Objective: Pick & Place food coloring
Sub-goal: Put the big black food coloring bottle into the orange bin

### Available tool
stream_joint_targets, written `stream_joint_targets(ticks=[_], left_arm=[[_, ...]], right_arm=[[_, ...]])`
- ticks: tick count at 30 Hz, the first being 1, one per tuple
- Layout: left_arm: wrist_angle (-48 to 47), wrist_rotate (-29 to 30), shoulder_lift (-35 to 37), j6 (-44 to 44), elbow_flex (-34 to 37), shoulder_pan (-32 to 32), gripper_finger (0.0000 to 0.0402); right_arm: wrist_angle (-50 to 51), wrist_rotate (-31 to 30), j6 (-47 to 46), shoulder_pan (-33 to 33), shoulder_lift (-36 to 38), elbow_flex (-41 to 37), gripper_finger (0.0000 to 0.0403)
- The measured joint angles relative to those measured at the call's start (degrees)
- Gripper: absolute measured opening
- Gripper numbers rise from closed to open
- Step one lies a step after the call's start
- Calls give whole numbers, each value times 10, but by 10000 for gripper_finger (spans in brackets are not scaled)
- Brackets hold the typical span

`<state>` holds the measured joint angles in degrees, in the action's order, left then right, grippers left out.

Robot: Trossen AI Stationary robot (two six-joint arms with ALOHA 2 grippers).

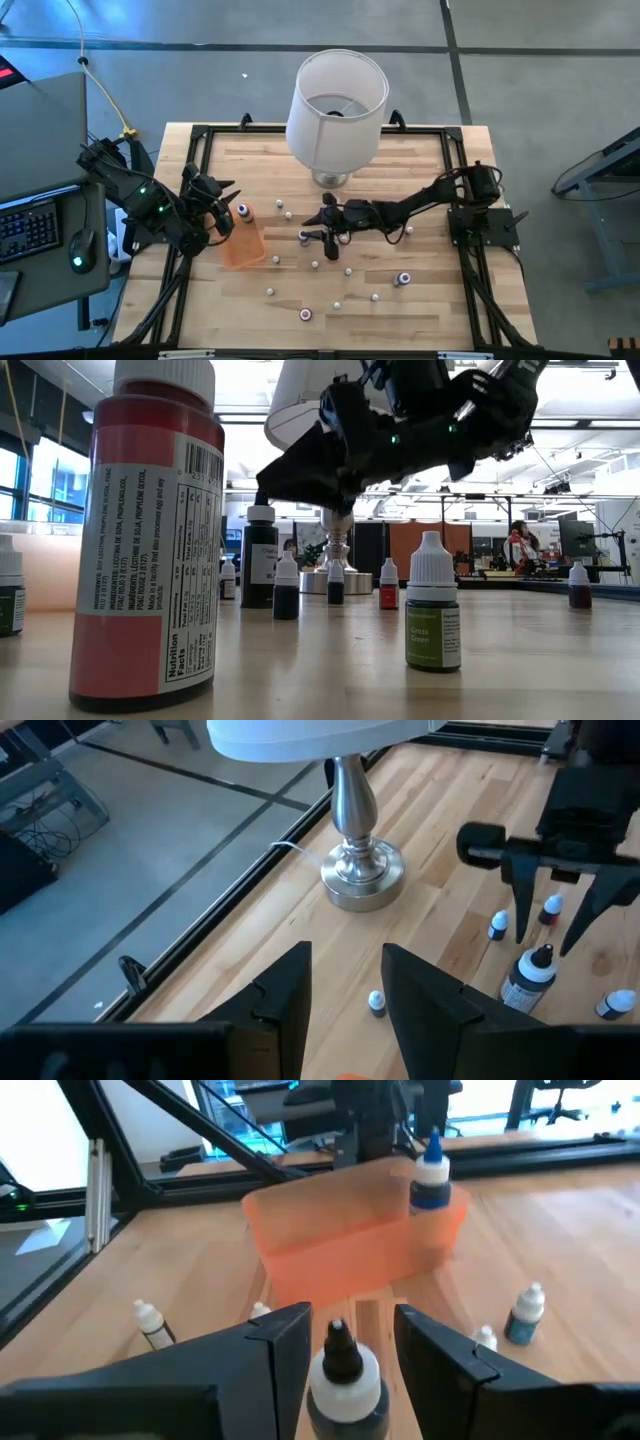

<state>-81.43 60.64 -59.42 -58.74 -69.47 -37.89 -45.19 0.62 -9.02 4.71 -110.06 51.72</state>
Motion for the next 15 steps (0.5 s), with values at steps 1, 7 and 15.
stream_joint_targets(ticks=[1,7,15], left_arm=[[0,0,0,0,0,0,121],[1,0,0,0,0,0,121],[1,1,0,0,0,0,121]], right_arm=[[-1,-2,-4,1,-5,0,137],[-18,-17,-11,2,-18,0,137],[-13,-17,0,3,-18,0,137]])
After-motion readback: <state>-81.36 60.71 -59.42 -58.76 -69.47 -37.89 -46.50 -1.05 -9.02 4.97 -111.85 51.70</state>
